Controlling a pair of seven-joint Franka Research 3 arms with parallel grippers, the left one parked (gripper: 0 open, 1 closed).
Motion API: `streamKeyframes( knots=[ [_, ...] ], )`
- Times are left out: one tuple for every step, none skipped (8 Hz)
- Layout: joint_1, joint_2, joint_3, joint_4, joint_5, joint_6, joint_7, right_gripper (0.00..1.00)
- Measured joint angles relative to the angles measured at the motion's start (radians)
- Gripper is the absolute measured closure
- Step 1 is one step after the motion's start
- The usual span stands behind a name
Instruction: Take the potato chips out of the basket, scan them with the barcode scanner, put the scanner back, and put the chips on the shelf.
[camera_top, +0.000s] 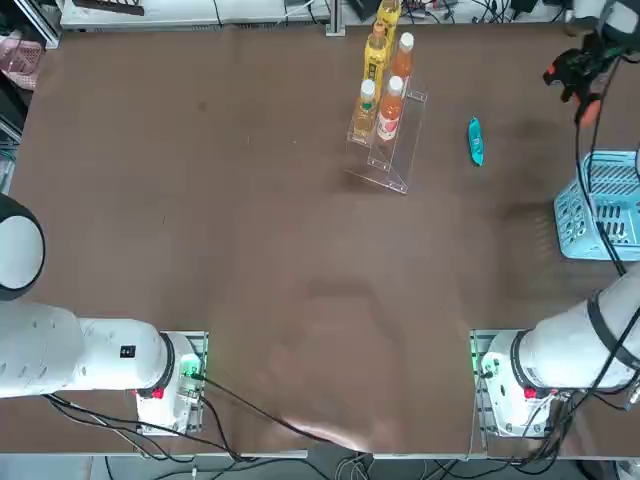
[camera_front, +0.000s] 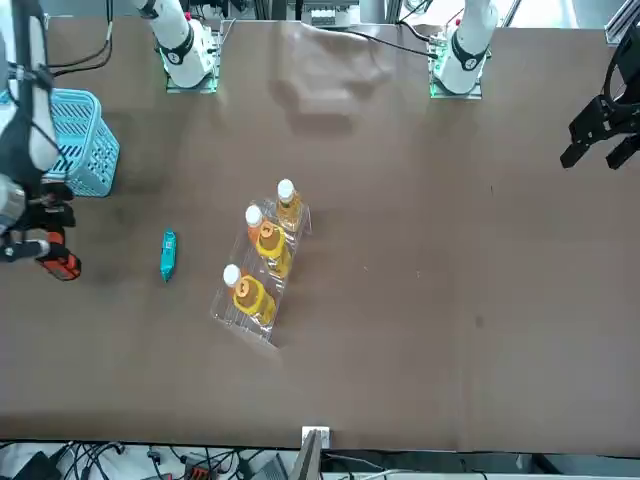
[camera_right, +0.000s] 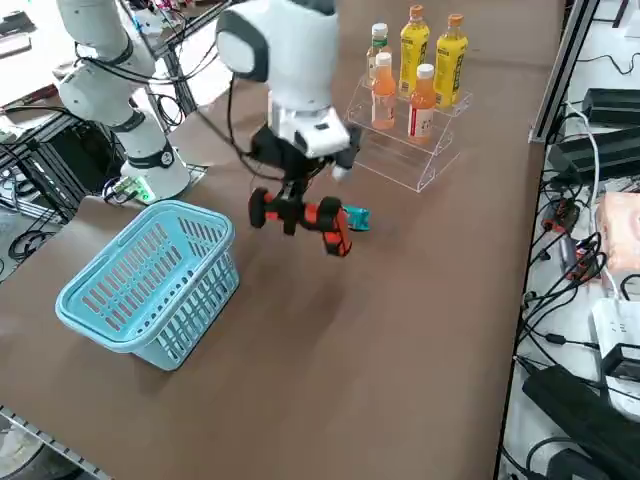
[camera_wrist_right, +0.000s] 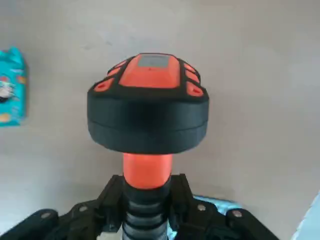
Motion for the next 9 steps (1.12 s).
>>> streamKeyframes(
  knots=[
    [-0.068,0.026,0.000,0.000,0.032,0.036,-0.102,0.59],
    [-0.130,0.065,0.000,0.000,0.065,0.086,-0.179,0.59],
    [-0.176,0.110,0.001,0.000,0.077,0.147,-0.215,0.59],
    [-0.202,0.149,0.001,0.001,0.079,0.202,-0.222,0.59],
    [-0.215,0.183,0.001,0.002,0.085,0.248,-0.222,0.59],
    [-0.218,0.211,0.002,0.004,0.106,0.278,-0.222,0.59],
    [-0.218,0.232,0.004,0.005,0.136,0.291,-0.222,0.59],
    [-0.219,0.250,0.006,0.009,0.167,0.295,-0.222,0.59],
    [-0.219,0.264,0.007,0.017,0.182,0.296,-0.222,0.59]
  ],
)
